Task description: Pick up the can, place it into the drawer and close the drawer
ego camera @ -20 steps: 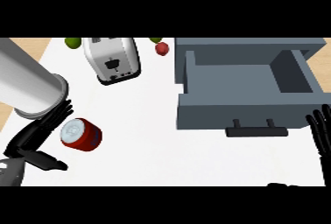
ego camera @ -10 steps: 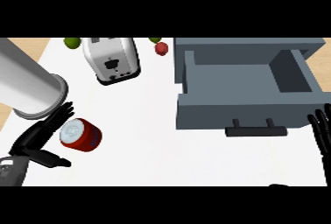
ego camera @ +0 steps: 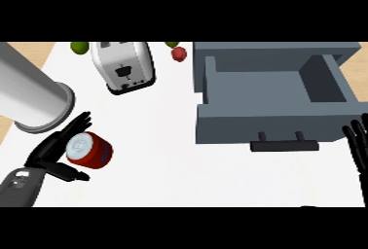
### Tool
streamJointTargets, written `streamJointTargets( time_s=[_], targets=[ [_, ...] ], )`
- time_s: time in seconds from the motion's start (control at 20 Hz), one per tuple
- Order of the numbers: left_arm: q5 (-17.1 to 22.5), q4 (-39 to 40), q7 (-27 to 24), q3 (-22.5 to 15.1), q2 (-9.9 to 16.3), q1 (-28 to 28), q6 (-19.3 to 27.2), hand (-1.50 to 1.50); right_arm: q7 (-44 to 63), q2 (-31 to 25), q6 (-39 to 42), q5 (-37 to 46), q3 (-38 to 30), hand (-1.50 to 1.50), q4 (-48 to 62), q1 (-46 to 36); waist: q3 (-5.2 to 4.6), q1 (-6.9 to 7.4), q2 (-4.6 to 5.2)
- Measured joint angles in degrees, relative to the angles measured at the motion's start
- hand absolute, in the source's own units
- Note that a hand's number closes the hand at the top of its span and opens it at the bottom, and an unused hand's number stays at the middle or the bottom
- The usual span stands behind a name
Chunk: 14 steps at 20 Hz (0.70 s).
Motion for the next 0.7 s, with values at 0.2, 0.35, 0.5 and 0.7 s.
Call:
streamJointTargets(
  time_s=[0.2,0.35,0.5,0.7],
  targets=[
    [-0.01,1.97,-0.1,-0.38,-0.75,-2.13,0.55,-1.5,-0.44,-0.58,0.62,-0.77,-1.16,-1.5,0.31,0.13,0.01,0.01,-0.02],
    [-0.06,2.85,-0.58,-0.72,-0.79,-2.48,0.66,-1.5,-0.79,-0.51,1.21,-1.2,-1.64,-1.5,-0.47,1.5,0.03,0.06,-0.06],
    [0.06,3.35,-0.7,-1.04,-2.02,-2.94,1.28,-1.5,-0.19,-0.54,1.17,-1.53,-1.91,-1.5,-0.81,1.09,0.05,0.15,-0.07],
    [-0.26,4.78,-1.32,-1.57,-2.34,-3.74,1.57,-1.5,0.31,-0.01,1.01,-1.16,-1.43,-1.5,-1.86,1.4,0.04,0.13,-0.06]
  ],
)
